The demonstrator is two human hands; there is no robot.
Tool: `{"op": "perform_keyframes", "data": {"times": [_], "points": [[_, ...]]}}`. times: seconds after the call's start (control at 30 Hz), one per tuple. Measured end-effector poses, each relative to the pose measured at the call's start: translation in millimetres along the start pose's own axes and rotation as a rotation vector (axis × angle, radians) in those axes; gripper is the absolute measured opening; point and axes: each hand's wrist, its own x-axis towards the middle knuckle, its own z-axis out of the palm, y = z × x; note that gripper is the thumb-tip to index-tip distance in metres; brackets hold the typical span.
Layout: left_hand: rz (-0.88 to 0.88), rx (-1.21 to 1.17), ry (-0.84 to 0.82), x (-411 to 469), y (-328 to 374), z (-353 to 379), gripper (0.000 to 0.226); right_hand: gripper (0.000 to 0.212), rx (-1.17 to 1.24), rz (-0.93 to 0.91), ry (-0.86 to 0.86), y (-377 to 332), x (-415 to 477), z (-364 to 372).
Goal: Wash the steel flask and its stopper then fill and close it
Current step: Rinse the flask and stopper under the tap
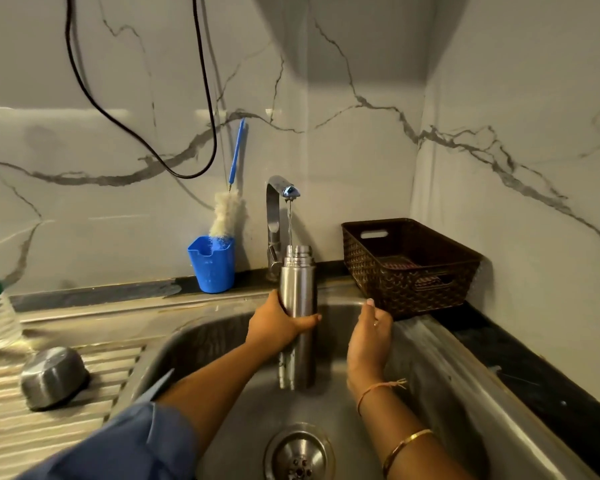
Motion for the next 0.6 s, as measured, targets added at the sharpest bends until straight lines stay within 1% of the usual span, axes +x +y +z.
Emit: {"op": "perform_keyframes", "data": {"times": [0.03,0.07,0.13,0.17,0.23,0.27,0.3,0.4,0.47,0.5,0.6], "points": [[0.022,0.022,0.014,-1,-1,2,0.088,0.022,0.003,-0.012,-0.004,0,0,0],[0.044,-0.005,0.055,-1,-1,3,0.087,0.023,0.002,-0.024,-0.013,-1,1,0],[0.044,-0.138,0.116,-2,1,3,0.084,0.024,-0.003,-0.028,-0.015,-2,0,1],[0.02,-0.161,0.105,-1,1,2,0.084,0.024,-0.001,-0.017,-0.01,-1,-1,2],[-0.043,-0.1,0.026,-5,-4,5,0.087,0.025,0.005,-0.002,-0.006,-1,-2,1],[-0.037,-0.065,0.01,-7,-6,7,0.087,0.023,0.008,-0.01,-0.011,-2,-1,1],[-0.009,-0.064,0.027,-9,-7,9,0.085,0.021,0.008,-0.02,-0.016,-5,-1,1],[0.064,-0.23,0.145,-7,7,5,0.076,0.02,0.006,-0.029,-0.014,-6,-2,2],[0.068,-0.317,0.169,-3,15,0,0.074,0.021,0.006,-0.022,-0.008,-4,-2,2],[0.057,-0.291,0.141,-3,14,-1,0.077,0.021,0.002,-0.014,-0.007,-4,-2,1],[0.012,-0.089,0.046,-20,-7,7,0.087,0.018,-0.009,-0.005,-0.025,-4,-3,1]]}}
